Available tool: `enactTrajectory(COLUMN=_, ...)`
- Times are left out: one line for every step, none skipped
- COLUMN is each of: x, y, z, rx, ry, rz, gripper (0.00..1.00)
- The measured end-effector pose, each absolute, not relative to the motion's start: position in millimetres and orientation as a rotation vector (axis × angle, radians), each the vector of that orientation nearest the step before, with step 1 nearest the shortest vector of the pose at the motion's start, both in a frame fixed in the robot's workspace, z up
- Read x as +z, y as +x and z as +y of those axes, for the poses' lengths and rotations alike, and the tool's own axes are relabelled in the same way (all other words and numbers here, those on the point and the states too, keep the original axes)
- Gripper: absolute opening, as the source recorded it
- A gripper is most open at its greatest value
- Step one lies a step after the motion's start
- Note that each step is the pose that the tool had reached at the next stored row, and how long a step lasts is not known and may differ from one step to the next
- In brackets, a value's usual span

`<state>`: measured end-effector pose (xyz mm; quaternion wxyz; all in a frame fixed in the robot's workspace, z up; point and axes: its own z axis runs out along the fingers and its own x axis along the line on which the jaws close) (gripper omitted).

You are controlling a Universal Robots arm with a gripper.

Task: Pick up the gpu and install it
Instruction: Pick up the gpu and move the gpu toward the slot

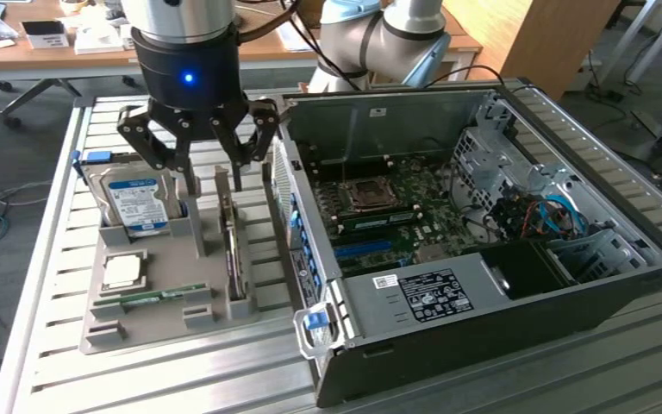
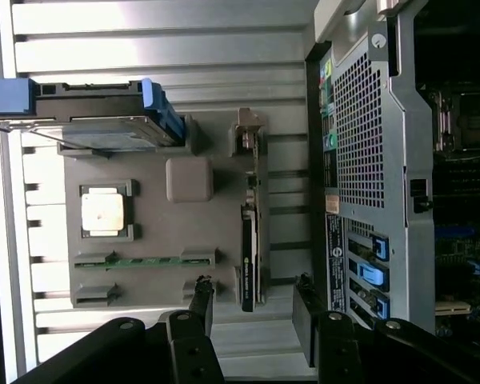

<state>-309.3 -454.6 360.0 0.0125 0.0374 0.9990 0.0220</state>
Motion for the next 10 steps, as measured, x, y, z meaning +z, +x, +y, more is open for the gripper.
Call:
enactTrajectory(x=359.0, y=-309.3, z=-454.6, rx=0.069, ry=0.116, rz=3.114, gripper=0.53)
enactTrajectory(x=358.3, y=-309.3, z=-454.6, rx=0.068, ry=0.116, rz=3.114, gripper=0.53)
enactTrajectory(x=357.9, y=-309.3, z=-454.6, rx=0.068, ry=0.116, rz=3.114, gripper=0.53)
enactTrajectory(x=357.9, y=-309.3, z=-454.6, rx=0.068, ry=0.117, rz=3.114, gripper=0.53)
enactTrajectory(x=357.7, y=-309.3, z=-454.6, rx=0.069, ry=0.116, rz=3.114, gripper=0.53)
enactTrajectory(x=357.7, y=-309.3, z=-454.6, rx=0.069, ry=0.116, rz=3.114, gripper=0.53)
enactTrajectory(x=357.7, y=-309.3, z=-454.6, rx=0.069, ry=0.116, rz=3.114, gripper=0.53)
enactTrajectory(x=357.6, y=-309.3, z=-454.6, rx=0.068, ry=0.116, rz=3.114, gripper=0.53)
enactTrajectory(x=357.4, y=-309.3, z=-454.6, rx=0.069, ry=0.116, rz=3.114, gripper=0.53)
enactTrajectory(x=356.9, y=-309.3, z=-454.6, rx=0.069, ry=0.116, rz=3.113, gripper=0.53)
